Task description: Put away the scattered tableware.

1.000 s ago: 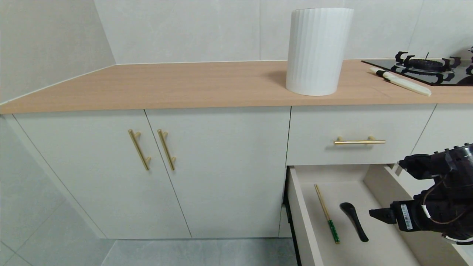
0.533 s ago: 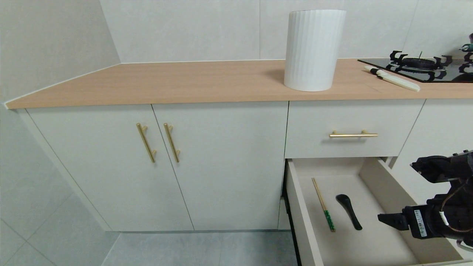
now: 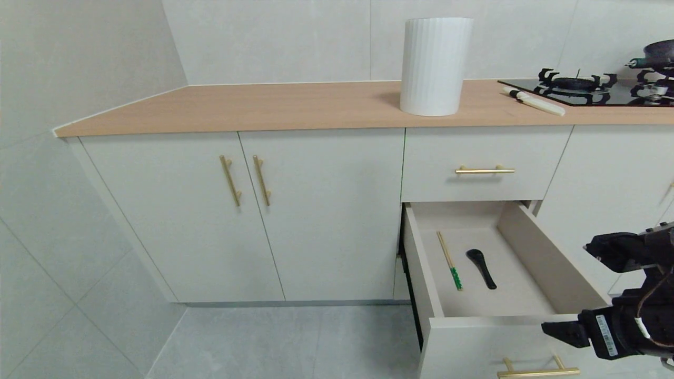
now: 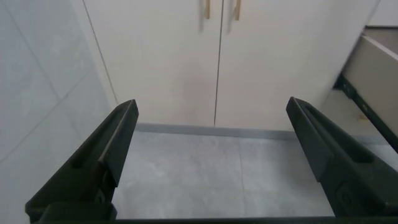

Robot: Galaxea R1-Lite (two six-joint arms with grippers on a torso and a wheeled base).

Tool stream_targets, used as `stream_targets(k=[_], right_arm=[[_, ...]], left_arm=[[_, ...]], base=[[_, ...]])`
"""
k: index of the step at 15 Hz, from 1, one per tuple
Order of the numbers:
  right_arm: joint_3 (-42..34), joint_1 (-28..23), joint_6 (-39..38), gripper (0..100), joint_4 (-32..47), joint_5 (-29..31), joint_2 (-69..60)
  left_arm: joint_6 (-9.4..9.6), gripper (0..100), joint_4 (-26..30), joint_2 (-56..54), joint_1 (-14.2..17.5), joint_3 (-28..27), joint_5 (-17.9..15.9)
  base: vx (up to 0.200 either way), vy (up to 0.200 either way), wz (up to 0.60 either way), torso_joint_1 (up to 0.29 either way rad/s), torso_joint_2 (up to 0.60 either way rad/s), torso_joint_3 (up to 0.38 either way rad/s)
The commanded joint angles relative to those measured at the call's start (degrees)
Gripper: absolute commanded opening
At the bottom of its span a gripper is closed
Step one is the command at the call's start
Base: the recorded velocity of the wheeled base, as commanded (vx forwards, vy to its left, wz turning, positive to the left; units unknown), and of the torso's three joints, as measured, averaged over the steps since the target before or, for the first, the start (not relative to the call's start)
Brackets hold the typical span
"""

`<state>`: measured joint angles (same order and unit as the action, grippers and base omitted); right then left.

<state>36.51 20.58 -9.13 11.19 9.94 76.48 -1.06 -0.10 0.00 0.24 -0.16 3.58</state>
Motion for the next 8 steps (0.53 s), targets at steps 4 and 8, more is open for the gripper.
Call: stream_targets(k=[4, 8], right_arm=[[0.4, 1.1, -0.1, 100, 3.7, -1.8, 6.7], [0.4, 1.4, -0.4, 100, 3.4, -3.1, 13.4]], left_arm=[[0.01, 100, 0.0, 0.0, 0.0, 0.0, 0.0], [0.01, 100, 0.0, 0.0, 0.0, 0.0, 0.0]], base=[[0.000, 0.000, 0.00, 0.000, 0.00, 0.000], [0.000, 0.000, 0.00, 0.000, 0.00, 0.000]])
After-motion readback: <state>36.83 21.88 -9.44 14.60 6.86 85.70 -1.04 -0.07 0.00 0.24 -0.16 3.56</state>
